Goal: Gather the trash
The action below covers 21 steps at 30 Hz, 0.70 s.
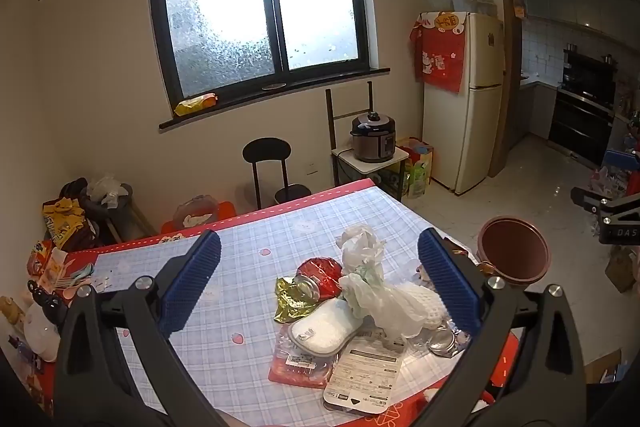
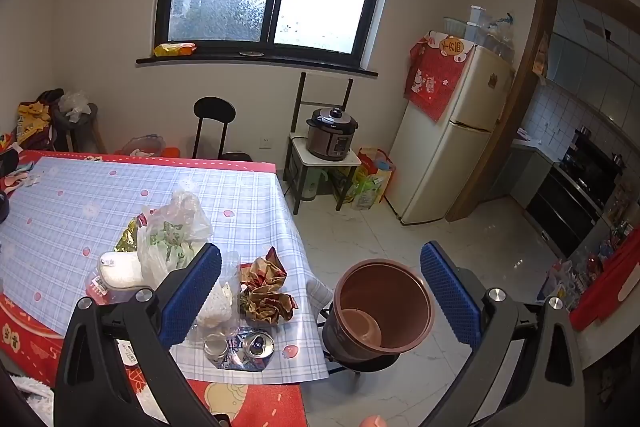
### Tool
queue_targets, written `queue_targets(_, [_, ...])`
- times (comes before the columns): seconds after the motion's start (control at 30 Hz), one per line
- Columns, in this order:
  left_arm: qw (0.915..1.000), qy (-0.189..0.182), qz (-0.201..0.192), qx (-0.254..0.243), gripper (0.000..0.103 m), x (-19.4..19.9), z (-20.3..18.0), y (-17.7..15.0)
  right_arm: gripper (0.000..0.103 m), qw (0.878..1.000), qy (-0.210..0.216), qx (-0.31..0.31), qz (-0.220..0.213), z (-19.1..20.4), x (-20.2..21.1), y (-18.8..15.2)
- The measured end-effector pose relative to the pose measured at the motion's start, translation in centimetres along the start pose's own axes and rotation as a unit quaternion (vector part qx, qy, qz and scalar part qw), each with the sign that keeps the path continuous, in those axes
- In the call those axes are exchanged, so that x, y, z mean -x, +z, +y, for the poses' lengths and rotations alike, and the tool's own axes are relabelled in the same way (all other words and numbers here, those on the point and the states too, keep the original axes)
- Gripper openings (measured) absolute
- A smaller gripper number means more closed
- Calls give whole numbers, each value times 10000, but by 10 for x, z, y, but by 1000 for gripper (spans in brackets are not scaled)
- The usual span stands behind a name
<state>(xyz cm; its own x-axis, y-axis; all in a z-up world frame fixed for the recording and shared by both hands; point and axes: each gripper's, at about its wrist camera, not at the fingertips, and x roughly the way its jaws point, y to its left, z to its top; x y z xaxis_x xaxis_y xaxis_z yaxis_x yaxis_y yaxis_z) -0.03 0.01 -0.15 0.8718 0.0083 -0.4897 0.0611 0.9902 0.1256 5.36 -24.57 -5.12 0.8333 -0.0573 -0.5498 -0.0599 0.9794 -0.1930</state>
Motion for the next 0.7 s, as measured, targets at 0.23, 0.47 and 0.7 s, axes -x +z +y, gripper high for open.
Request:
queue_targets(0.23, [10000,1,3,-3,97,0,0,0,98,10000,0,-7,7,0,-1,0])
queue_targets(0.47, [10000,1,8,-1,97,0,0,0,98,10000,2,-7,10,-1,-1,0])
queue_targets(0.7, [10000,-5,11,-4,97,-1,-1,0,98,10000,1,-8,14,-1,-1,1])
